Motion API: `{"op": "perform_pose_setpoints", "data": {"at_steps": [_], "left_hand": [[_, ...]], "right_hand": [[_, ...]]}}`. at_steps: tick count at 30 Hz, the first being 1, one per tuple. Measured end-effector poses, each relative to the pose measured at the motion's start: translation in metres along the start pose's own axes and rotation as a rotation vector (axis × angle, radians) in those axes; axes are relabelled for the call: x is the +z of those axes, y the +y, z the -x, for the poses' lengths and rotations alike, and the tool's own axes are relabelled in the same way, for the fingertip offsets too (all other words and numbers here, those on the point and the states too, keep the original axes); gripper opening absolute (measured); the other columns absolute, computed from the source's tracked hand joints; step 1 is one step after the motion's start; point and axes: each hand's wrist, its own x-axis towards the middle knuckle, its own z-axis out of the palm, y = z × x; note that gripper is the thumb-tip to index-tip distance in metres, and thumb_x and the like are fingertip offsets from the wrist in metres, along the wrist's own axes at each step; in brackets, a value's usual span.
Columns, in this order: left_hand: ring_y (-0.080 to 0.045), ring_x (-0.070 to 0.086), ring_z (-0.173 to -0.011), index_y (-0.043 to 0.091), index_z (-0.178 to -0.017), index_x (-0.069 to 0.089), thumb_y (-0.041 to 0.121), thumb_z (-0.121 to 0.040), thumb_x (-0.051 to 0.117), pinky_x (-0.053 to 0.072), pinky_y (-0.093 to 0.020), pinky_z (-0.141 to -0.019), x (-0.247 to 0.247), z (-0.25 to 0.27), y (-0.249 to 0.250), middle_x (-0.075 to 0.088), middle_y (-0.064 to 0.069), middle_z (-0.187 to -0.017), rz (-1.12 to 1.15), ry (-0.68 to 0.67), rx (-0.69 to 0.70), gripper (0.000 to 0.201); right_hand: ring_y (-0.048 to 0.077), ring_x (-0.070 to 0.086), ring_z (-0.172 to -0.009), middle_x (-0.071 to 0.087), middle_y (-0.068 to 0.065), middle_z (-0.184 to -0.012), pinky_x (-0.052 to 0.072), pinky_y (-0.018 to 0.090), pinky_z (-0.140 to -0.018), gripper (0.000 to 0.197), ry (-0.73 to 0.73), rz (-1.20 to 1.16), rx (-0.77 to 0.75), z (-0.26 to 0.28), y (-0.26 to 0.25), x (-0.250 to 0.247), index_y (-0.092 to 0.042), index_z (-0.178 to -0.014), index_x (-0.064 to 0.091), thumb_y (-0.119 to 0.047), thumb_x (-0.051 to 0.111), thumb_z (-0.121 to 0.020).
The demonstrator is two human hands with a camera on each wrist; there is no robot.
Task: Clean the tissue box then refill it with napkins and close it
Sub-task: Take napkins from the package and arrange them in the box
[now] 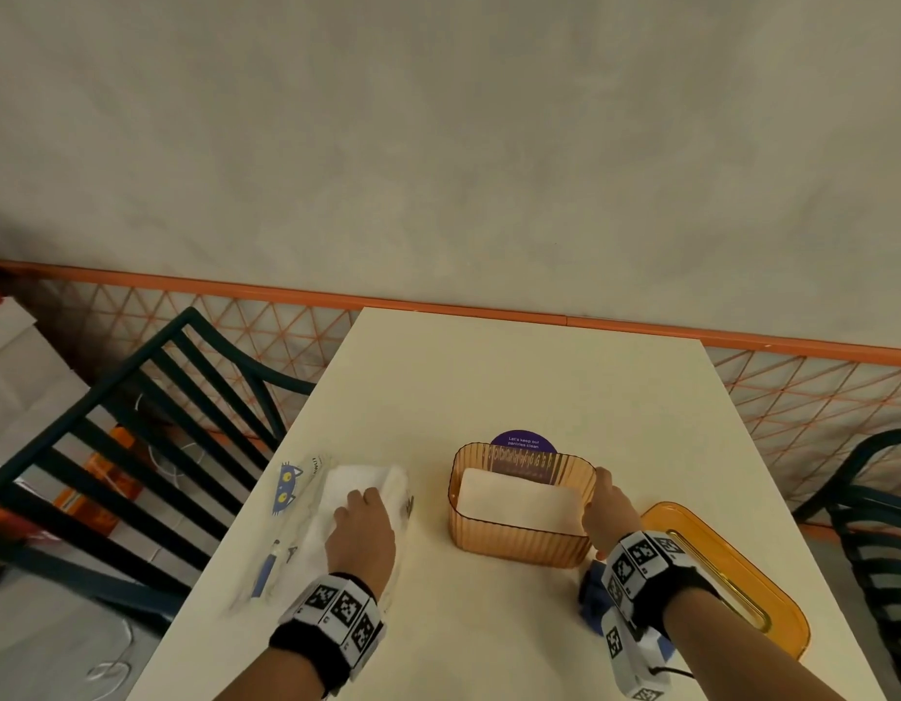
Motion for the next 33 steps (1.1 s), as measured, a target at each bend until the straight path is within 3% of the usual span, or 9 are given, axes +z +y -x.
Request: {"op": "perform_pose_setpoints", "data": {"at_steps": [7, 11, 18, 21, 25, 27, 30, 31, 33], "left_hand": [[-0.018, 0.053, -0.112, 0.010, -0.126, 0.039, 0.023, -0.100, 0.035, 0.047, -0.025, -0.089, 0.002, -0.004, -0.003, 0.044, -0.005, -0.130, 0.018, 0.021, -0.007, 0.030], [-0.018, 0.053, -0.110, 0.010, -0.123, 0.040, 0.013, -0.095, 0.042, 0.049, -0.024, -0.085, 0.002, -0.002, -0.002, 0.044, -0.005, -0.127, -0.024, 0.003, 0.001, 0.029], [-0.018, 0.063, -0.106, 0.006, -0.127, 0.036, 0.005, -0.095, 0.041, 0.053, -0.024, -0.085, -0.006, -0.003, 0.006, 0.046, -0.007, -0.129, -0.092, -0.029, -0.014, 0.033], [-0.022, 0.062, -0.107, 0.004, -0.128, 0.036, 0.002, -0.095, 0.037, 0.050, -0.026, -0.084, -0.027, -0.002, 0.000, 0.049, -0.009, -0.129, -0.053, -0.024, 0.015, 0.033], [-0.027, 0.061, -0.102, 0.002, -0.121, 0.042, 0.002, -0.095, 0.036, 0.050, -0.032, -0.084, -0.071, 0.009, -0.007, 0.058, -0.013, -0.118, 0.068, 0.072, 0.049, 0.027], [-0.023, 0.063, -0.094, 0.007, -0.122, 0.043, 0.004, -0.096, 0.034, 0.050, -0.029, -0.080, -0.093, 0.019, -0.005, 0.059, -0.009, -0.114, 0.096, 0.142, 0.096, 0.027], [-0.025, 0.063, -0.089, 0.010, -0.128, 0.041, 0.010, -0.098, 0.035, 0.048, -0.031, -0.072, -0.119, 0.035, 0.009, 0.058, -0.007, -0.116, 0.198, 0.250, 0.215, 0.031], [-0.026, 0.063, -0.088, 0.011, -0.129, 0.042, 0.011, -0.098, 0.035, 0.047, -0.032, -0.070, -0.124, 0.039, 0.015, 0.057, -0.006, -0.116, 0.212, 0.281, 0.255, 0.032], [-0.027, 0.065, -0.082, 0.012, -0.126, 0.047, 0.009, -0.096, 0.040, 0.048, -0.034, -0.066, -0.124, 0.044, 0.026, 0.058, -0.005, -0.114, 0.246, 0.339, 0.368, 0.032]], "right_hand": [[0.024, 0.057, -0.078, 0.060, 0.017, -0.106, 0.048, 0.029, -0.064, 0.042, 0.015, 0.029, -0.006, -0.005, 0.003, 0.004, -0.009, -0.132, 0.028, -0.002, 0.040, -0.092], [0.023, 0.057, -0.078, 0.060, 0.017, -0.107, 0.045, 0.028, -0.063, 0.040, 0.018, 0.022, -0.007, -0.005, 0.002, 0.005, -0.008, -0.131, 0.029, -0.002, 0.040, -0.092], [0.026, 0.064, -0.089, 0.060, 0.014, -0.110, 0.056, 0.033, -0.073, 0.041, 0.014, 0.013, 0.000, -0.005, 0.003, 0.005, -0.011, -0.132, 0.029, -0.007, 0.042, -0.093], [0.030, 0.063, -0.095, 0.055, 0.017, -0.118, 0.057, 0.037, -0.078, 0.043, -0.031, -0.012, 0.011, 0.005, -0.001, -0.005, -0.011, -0.137, 0.024, -0.012, 0.039, -0.096], [0.034, 0.053, -0.114, 0.033, 0.020, -0.139, 0.046, 0.037, -0.089, 0.050, -0.002, -0.033, -0.033, 0.021, -0.015, -0.036, -0.007, -0.142, 0.020, -0.025, 0.037, -0.099], [0.032, 0.055, -0.112, 0.041, 0.021, -0.137, 0.047, 0.038, -0.090, 0.053, 0.052, -0.131, -0.107, 0.028, -0.028, -0.053, -0.009, -0.144, 0.019, -0.030, 0.036, -0.099], [0.023, 0.061, -0.076, 0.064, 0.019, -0.110, 0.053, 0.032, -0.064, 0.050, -0.116, -0.423, -0.212, 0.047, -0.058, -0.070, -0.016, -0.142, 0.022, -0.039, 0.031, -0.099], [0.023, 0.062, -0.070, 0.066, 0.019, -0.105, 0.054, 0.032, -0.060, 0.047, -0.214, -0.549, -0.221, 0.057, -0.070, -0.074, -0.020, -0.139, 0.025, -0.042, 0.030, -0.099], [0.030, 0.066, -0.074, 0.066, 0.023, -0.106, 0.056, 0.037, -0.064, 0.043, -0.425, -0.824, -0.177, 0.074, -0.090, -0.081, -0.024, -0.132, 0.031, -0.049, 0.030, -0.097]]}}
